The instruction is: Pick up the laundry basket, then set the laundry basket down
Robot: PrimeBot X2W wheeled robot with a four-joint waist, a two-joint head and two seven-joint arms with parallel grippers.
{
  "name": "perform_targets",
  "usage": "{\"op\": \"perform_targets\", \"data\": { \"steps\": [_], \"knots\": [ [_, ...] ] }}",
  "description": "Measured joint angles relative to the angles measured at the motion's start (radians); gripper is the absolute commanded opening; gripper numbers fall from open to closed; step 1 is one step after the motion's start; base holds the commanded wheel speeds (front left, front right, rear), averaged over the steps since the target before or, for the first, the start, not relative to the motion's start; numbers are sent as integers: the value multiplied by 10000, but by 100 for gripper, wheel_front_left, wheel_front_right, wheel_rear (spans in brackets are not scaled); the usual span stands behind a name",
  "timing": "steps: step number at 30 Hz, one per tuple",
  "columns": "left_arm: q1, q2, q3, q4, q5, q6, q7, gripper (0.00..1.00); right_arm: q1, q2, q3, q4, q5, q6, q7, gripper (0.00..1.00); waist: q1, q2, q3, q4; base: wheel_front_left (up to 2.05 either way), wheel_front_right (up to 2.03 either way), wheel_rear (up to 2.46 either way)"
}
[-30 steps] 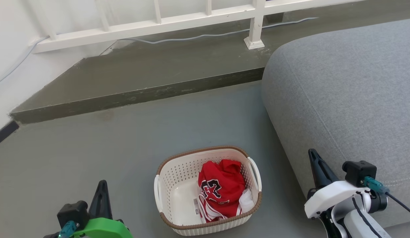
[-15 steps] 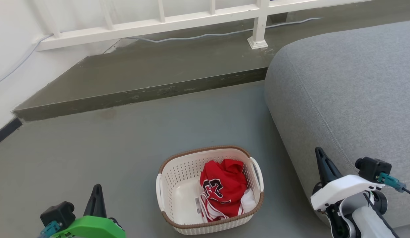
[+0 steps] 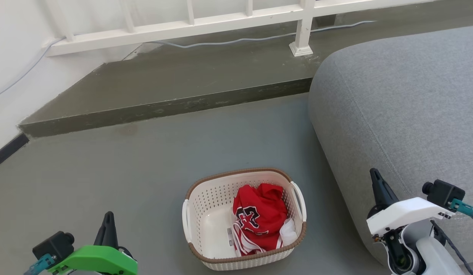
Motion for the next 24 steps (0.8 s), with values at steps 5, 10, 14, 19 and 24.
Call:
{"op": "perform_targets", "data": {
  "steps": [5, 10, 14, 19, 24],
  "knots": [
    [-8, -2, 98, 17, -537, -88, 113, 0, -3, 46, -205, -10, 546, 29, 142, 0, 0, 0, 7, 42, 0, 0, 0],
    [-73, -6, 234, 31, -1095, -184, 288, 0, -5, 86, -435, -21, 1099, 130, 326, 0, 0, 0, 15, 82, 0, 0, 0],
    [-151, -6, 336, 42, -1572, -278, 454, 0, -7, 134, -602, -35, 1547, 192, 454, 0, 0, 0, 20, 115, 0, 0, 0],
    [-204, -8, 435, 56, -2165, -366, 616, 0, -12, 194, -817, -59, 2096, 276, 593, 0, 0, 0, 28, 155, 0, 0, 0],
    [-227, -10, 573, 82, -2734, -500, 723, 0, -35, 255, -1047, -67, 2627, 360, 755, 0, 0, 0, 35, 196, 0, 0, 0]
  ]
}}
